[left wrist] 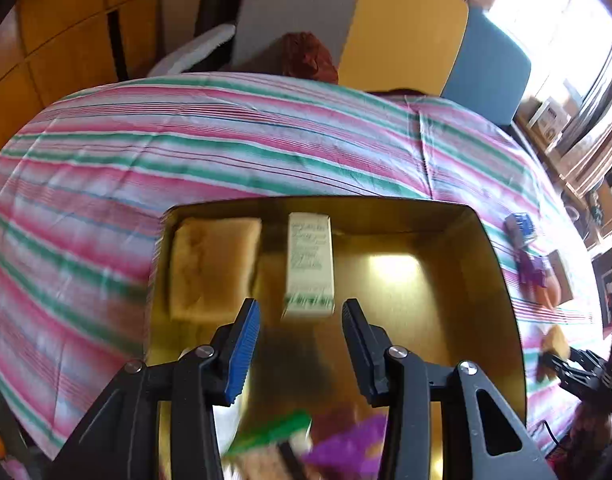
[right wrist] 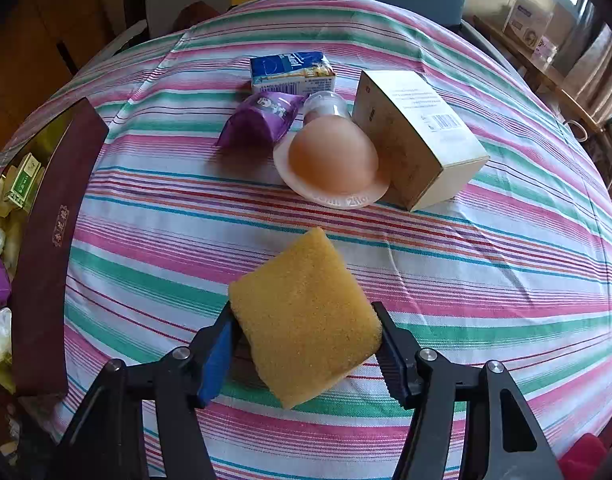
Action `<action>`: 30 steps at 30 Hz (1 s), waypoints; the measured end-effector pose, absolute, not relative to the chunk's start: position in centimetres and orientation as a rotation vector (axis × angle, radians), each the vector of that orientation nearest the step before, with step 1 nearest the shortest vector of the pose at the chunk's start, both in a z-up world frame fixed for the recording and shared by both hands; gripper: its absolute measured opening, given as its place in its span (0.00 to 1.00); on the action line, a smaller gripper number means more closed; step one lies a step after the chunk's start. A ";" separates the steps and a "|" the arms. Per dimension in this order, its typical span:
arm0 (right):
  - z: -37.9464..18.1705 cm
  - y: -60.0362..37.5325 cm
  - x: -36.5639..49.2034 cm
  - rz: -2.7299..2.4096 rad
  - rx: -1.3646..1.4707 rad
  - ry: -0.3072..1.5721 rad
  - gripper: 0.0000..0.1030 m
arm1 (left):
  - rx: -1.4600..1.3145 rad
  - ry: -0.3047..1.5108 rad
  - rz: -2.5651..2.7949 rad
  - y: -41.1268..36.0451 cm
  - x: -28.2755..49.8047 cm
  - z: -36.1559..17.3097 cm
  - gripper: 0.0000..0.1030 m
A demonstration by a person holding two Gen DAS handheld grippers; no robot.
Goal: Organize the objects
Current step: 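Lift the yellow sponge with the right gripper and carry it toward the tray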
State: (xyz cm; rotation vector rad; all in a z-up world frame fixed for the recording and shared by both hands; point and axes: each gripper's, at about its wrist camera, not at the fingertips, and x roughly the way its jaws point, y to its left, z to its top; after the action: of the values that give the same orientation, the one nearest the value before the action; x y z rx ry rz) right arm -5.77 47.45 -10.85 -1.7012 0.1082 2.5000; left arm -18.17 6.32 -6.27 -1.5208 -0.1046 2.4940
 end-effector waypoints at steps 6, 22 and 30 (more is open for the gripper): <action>-11.1 47.3 -5.8 2.497 -1.703 0.082 0.61 | -1.399 -0.009 2.598 4.7 -12.8 -4.1 0.42; -11.6 46.6 -5.8 2.485 -1.691 -0.001 0.61 | -1.293 -0.012 2.596 5.3 -6.3 -3.4 0.42; -11.6 46.2 -5.8 2.481 -1.678 -0.019 0.61 | -1.296 -0.015 2.600 4.9 -5.7 -3.7 0.42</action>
State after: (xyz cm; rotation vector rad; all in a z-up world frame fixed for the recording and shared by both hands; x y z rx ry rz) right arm -5.80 46.24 -11.64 -1.6785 -0.0193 2.4810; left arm -5.67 4.89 -3.67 -1.2965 -0.0147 2.6004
